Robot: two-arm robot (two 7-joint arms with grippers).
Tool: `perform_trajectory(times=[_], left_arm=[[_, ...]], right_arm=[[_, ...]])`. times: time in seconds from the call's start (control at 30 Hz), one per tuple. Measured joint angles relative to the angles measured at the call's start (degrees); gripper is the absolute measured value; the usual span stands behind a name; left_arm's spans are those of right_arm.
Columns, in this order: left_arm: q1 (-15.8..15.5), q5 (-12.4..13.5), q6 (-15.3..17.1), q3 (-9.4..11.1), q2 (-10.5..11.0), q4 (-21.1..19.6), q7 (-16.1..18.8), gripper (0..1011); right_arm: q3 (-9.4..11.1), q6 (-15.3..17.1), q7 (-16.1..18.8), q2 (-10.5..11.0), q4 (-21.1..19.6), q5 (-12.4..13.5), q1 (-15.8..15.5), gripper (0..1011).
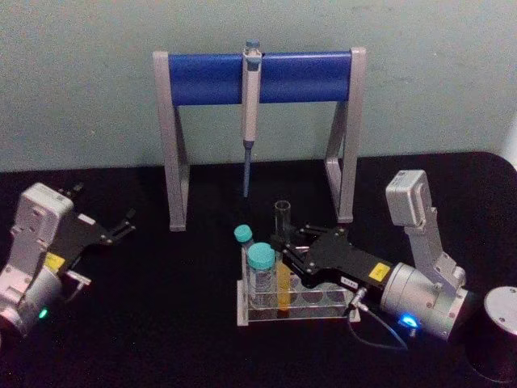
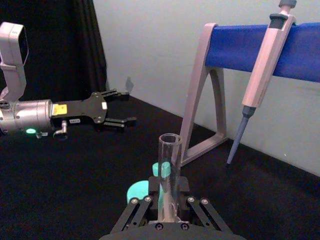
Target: Pick up the test tube from the test tube rack, shake it, then place it back into the test tube rack.
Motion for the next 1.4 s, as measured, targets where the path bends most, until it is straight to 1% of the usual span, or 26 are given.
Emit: perform_trajectory(times=[0.33,0.7,0.73,0.77,0.8,0.97,1.03,1.1,1.17,1.2,1.23,1.27,1.37,1.4], left_arm=[[0.01,0.0,0.0,0.0,0.0,0.0,0.0,1002],[0.0,0.0,0.0,0.0,0.0,0.0,0.0,1001],[0.0,0.0,0.0,0.0,0.0,0.0,0.0,1001],[0.0,0.0,0.0,0.0,0.0,0.0,0.0,1001],[0.0,0.0,0.0,0.0,0.0,0.0,0.0,1001],[0.0,0.01,0.0,0.0,0.0,0.0,0.0,1001],[0.0,0.0,0.0,0.0,0.0,0.0,0.0,1001],[0.0,0.0,0.0,0.0,0.0,0.0,0.0,1001],[0.0,0.0,0.0,0.0,0.0,0.0,0.0,1001],[0.0,0.0,0.0,0.0,0.0,0.0,0.0,1001],[0.0,0.0,0.0,0.0,0.0,0.0,0.0,1001],[0.0,0.0,0.0,0.0,0.0,0.0,0.0,1001],[0.0,0.0,0.0,0.0,0.0,0.0,0.0,1001],[0.0,0.01,0.0,0.0,0.0,0.0,0.0,1001]], right_arm=[[0.1,0.14,-0.64,-0.16,0.22,-0.5,-0.21,229],[0.12,0.15,-0.6,-0.13,0.19,-0.47,-0.21,230],[0.12,0.18,-0.58,-0.13,0.19,-0.52,-0.21,261],[0.12,0.19,-0.57,-0.12,0.2,-0.53,-0.22,261],[0.12,0.19,-0.56,-0.11,0.2,-0.52,-0.21,310],[0.11,0.22,-0.52,-0.09,0.2,-0.49,-0.19,446],[0.12,0.23,-0.51,-0.09,0.19,-0.48,-0.18,531],[0.11,0.23,-0.5,-0.09,0.19,-0.46,-0.18,571],[0.11,0.23,-0.49,-0.09,0.19,-0.44,-0.18,650],[0.11,0.23,-0.49,-0.09,0.19,-0.44,-0.18,669],[0.11,0.23,-0.48,-0.09,0.2,-0.43,-0.18,730],[0.11,0.23,-0.48,-0.09,0.19,-0.42,-0.18,742],[0.11,0.24,-0.46,-0.09,0.19,-0.4,-0.18,826],[0.11,0.23,-0.45,-0.08,0.19,-0.39,-0.18,875]])
